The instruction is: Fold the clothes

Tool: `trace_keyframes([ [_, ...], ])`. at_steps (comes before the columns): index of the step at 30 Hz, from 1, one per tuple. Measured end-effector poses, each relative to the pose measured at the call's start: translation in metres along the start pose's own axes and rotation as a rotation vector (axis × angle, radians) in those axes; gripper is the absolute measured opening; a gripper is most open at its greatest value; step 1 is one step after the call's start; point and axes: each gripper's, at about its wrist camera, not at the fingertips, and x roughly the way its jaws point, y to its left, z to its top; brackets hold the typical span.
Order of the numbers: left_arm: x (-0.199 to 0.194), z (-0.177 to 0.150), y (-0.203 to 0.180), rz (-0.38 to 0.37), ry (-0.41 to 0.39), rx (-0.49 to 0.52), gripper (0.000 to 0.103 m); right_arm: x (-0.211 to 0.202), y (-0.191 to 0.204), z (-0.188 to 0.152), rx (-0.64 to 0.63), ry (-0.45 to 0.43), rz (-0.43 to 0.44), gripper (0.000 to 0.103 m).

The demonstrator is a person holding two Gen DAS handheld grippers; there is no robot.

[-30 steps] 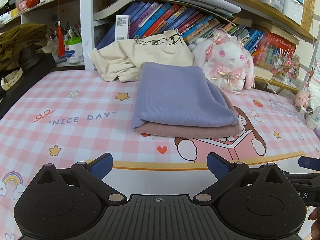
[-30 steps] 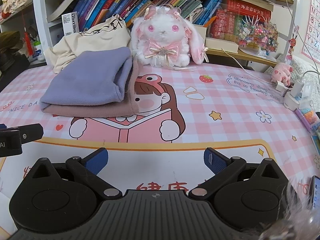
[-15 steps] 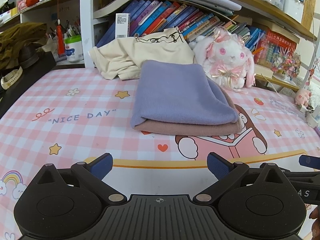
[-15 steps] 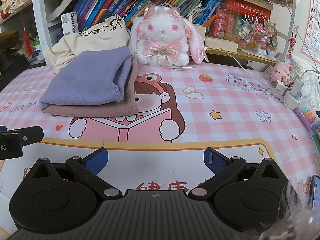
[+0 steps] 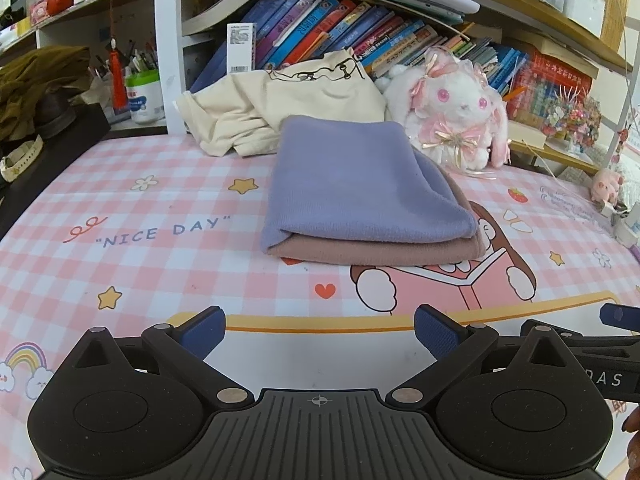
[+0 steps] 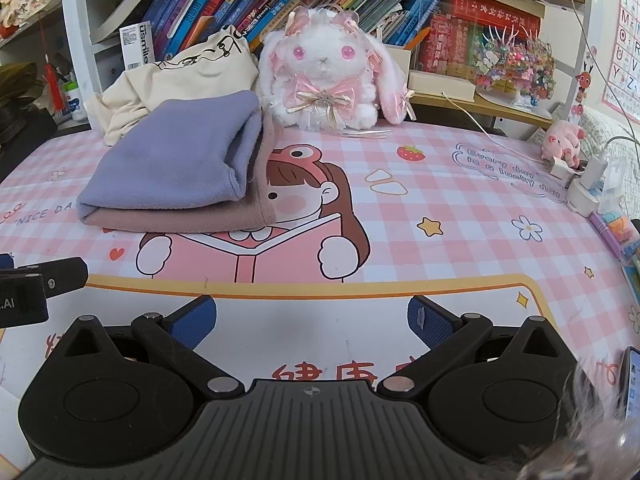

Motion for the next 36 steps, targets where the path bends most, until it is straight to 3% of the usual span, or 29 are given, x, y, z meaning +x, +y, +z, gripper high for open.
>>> trace_keyframes([
  [36,0.0043,0.0015,0.0006,-0.025,-0.001,0.004,0.103,0.0071,0.0057,0.0007,-0.019,0.017,0.002,0.103],
])
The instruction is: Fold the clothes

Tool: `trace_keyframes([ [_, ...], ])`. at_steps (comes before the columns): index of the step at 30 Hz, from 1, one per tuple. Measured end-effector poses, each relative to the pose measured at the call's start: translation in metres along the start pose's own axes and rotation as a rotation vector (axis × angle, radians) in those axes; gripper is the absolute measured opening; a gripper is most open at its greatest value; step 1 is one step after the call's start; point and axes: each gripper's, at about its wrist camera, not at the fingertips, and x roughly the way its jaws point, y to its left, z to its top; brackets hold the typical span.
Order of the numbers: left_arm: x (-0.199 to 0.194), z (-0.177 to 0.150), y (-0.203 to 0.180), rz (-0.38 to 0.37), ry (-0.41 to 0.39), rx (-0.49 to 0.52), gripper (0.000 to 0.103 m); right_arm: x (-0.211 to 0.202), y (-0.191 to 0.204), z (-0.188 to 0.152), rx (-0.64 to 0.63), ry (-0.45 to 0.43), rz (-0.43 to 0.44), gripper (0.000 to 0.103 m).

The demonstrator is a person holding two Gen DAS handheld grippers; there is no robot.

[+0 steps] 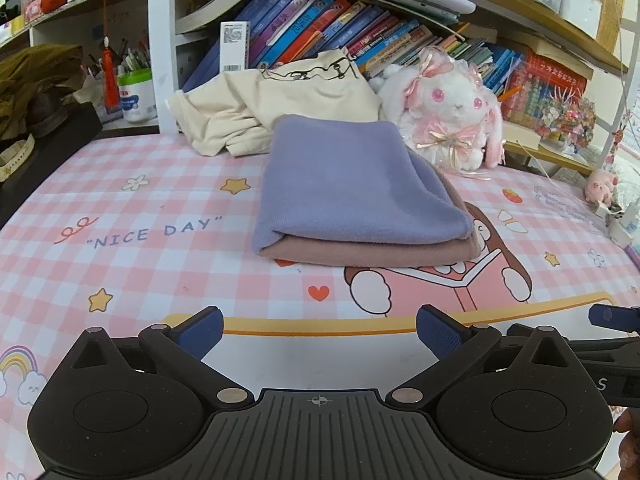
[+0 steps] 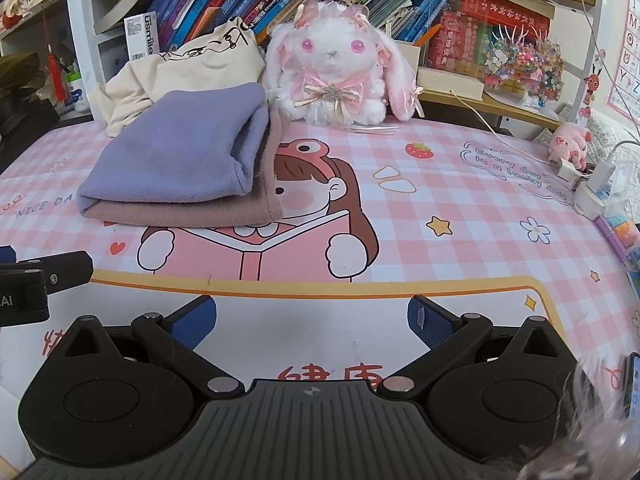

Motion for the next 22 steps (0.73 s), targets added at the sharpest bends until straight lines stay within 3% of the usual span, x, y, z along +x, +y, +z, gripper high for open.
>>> trace_keyframes([
  [22,0.0044,-0.0006,0.0037,0.007,0.023,-0.021,0.103,0.0035,-0.0018,-0.0002,0.012,0.014,-0.001,0.103],
])
